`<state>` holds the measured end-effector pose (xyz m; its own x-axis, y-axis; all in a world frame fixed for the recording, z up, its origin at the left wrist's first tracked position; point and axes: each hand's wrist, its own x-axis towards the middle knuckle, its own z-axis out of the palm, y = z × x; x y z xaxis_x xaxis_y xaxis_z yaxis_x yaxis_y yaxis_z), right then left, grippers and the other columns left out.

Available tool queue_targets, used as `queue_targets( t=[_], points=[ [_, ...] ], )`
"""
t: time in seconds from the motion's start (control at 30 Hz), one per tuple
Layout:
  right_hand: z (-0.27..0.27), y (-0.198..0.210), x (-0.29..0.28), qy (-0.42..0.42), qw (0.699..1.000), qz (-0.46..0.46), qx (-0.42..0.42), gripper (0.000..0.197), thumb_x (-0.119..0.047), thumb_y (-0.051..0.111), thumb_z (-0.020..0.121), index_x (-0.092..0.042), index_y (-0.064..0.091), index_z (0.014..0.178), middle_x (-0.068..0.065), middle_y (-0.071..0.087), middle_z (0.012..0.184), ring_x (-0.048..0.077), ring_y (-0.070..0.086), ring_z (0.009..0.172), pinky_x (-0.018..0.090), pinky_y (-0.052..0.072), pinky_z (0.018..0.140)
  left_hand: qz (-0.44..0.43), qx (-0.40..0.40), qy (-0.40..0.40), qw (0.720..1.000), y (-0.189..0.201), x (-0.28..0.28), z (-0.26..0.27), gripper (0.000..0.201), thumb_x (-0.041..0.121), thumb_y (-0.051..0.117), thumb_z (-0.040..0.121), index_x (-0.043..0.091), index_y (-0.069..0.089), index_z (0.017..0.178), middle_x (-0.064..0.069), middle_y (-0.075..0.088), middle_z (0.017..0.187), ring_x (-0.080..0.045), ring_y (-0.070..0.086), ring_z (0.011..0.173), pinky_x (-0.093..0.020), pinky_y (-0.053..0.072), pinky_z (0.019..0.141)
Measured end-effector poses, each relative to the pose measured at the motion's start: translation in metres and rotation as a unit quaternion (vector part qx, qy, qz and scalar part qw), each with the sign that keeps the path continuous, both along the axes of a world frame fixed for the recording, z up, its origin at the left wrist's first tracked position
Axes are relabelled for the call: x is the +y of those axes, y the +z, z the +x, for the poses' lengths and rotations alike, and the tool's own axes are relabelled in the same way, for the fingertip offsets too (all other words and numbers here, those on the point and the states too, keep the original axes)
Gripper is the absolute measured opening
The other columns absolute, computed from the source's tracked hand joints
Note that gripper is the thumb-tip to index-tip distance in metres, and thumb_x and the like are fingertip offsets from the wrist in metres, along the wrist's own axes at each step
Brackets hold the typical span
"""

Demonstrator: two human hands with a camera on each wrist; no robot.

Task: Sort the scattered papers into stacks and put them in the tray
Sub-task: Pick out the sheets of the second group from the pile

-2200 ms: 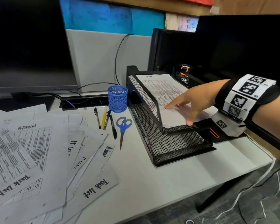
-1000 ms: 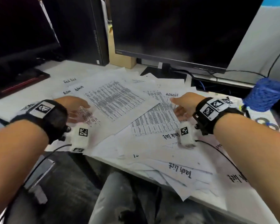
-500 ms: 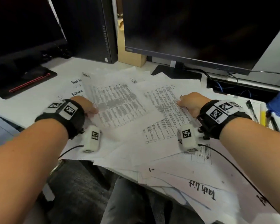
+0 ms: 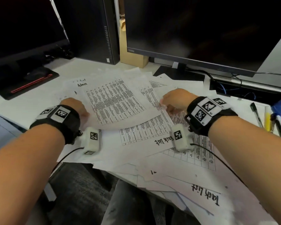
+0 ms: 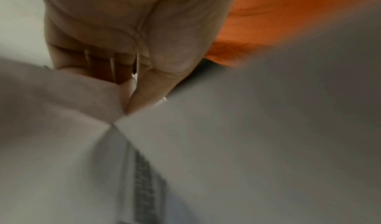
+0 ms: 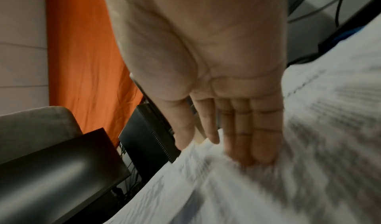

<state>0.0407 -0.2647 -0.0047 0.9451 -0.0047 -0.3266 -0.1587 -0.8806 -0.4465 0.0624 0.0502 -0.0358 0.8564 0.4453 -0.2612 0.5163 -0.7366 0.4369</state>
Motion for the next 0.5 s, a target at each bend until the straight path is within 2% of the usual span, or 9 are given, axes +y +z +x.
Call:
queue_targets(
  t=[0.03, 0.07, 0.13, 0.23, 0.3, 0.4, 0.43, 0.5],
  points=[
    [-0.004, 0.006, -0.012, -0.014, 0.999, -0.040, -0.001, 0.042, -0.038, 0.050, 0.095, -0.005, 0.059, 0.119, 0.012, 0.063, 0.118, 0.027, 0.061, 0.106, 0.036, 0.050, 0.094, 0.030, 0.005, -0.028, 0.999, -0.003, 0.009, 0.004, 0.035, 0.022, 0.061, 0.091, 0.006, 0.059, 0.122, -0.012, 0.060, 0.125, -0.028, 0.058, 0.110, -0.029, 0.046, 0.088],
    [-0.010, 0.011, -0.025, -0.034, 0.996, -0.079, -0.005, 0.044, -0.038, 0.052, 0.094, -0.004, 0.056, 0.122, 0.012, 0.060, 0.122, 0.026, 0.058, 0.110, 0.034, 0.048, 0.094, 0.040, -0.037, -0.039, 0.998, -0.004, 0.014, 0.001, 0.034, 0.011, 0.061, 0.089, 0.009, 0.060, 0.123, -0.012, 0.061, 0.124, -0.029, 0.058, 0.108, -0.028, 0.046, 0.084],
    [-0.024, 0.018, -0.053, -0.068, 0.989, -0.132, 0.013, 0.049, -0.037, 0.054, 0.093, -0.002, 0.051, 0.128, 0.014, 0.056, 0.128, 0.028, 0.053, 0.118, 0.036, 0.044, 0.096, 0.050, -0.058, -0.027, 0.997, 0.001, 0.019, -0.005, 0.040, -0.002, 0.060, 0.084, 0.016, 0.064, 0.120, -0.011, 0.062, 0.122, -0.029, 0.058, 0.102, -0.028, 0.045, 0.085],
    [-0.041, 0.022, -0.087, -0.105, 0.985, -0.123, 0.063, 0.053, -0.036, 0.059, 0.091, 0.000, 0.050, 0.129, 0.017, 0.057, 0.128, 0.031, 0.056, 0.116, 0.040, 0.045, 0.101, 0.057, -0.050, -0.047, 0.996, 0.009, 0.021, -0.009, 0.041, -0.002, 0.059, 0.085, 0.018, 0.063, 0.121, -0.005, 0.056, 0.132, -0.028, 0.055, 0.114, -0.029, 0.043, 0.097],
    [-0.047, 0.019, -0.099, -0.129, 0.986, -0.081, 0.072, 0.054, -0.037, 0.065, 0.086, -0.001, 0.054, 0.125, 0.018, 0.061, 0.118, 0.032, 0.061, 0.107, 0.045, 0.049, 0.097, 0.036, -0.069, -0.056, 0.995, 0.013, 0.017, -0.009, 0.040, -0.001, 0.056, 0.087, 0.019, 0.064, 0.120, -0.005, 0.055, 0.133, -0.028, 0.055, 0.114, -0.028, 0.042, 0.095],
    [-0.051, 0.013, -0.100, -0.158, 0.985, -0.017, 0.074, 0.054, -0.036, 0.070, 0.082, -0.003, 0.055, 0.122, 0.018, 0.060, 0.119, 0.032, 0.061, 0.103, 0.049, 0.050, 0.094, -0.029, -0.060, -0.063, 0.996, 0.012, 0.007, -0.008, 0.043, -0.006, 0.050, 0.089, 0.020, 0.063, 0.121, -0.012, 0.063, 0.120, -0.028, 0.058, 0.088, -0.032, 0.047, 0.085],
    [-0.051, 0.011, -0.097, -0.151, 0.986, -0.008, 0.072, 0.053, -0.037, 0.069, 0.083, -0.004, 0.055, 0.122, 0.017, 0.059, 0.122, 0.030, 0.059, 0.103, 0.047, 0.050, 0.094, -0.051, -0.052, -0.067, 0.995, 0.010, 0.003, -0.008, 0.045, -0.008, 0.050, 0.089, 0.021, 0.063, 0.121, -0.015, 0.066, 0.110, -0.027, 0.055, 0.077, -0.035, 0.049, 0.081],
    [-0.049, 0.006, -0.087, -0.127, 0.990, -0.003, 0.066, 0.050, -0.039, 0.064, 0.086, -0.006, 0.057, 0.122, 0.013, 0.057, 0.129, 0.027, 0.056, 0.107, 0.043, 0.048, 0.096, -0.092, -0.038, -0.072, 0.992, 0.008, -0.008, -0.012, 0.046, -0.011, 0.049, 0.087, 0.024, 0.063, 0.114, -0.012, 0.065, 0.080, -0.026, 0.050, 0.058, -0.033, 0.049, 0.061]
  ],
)
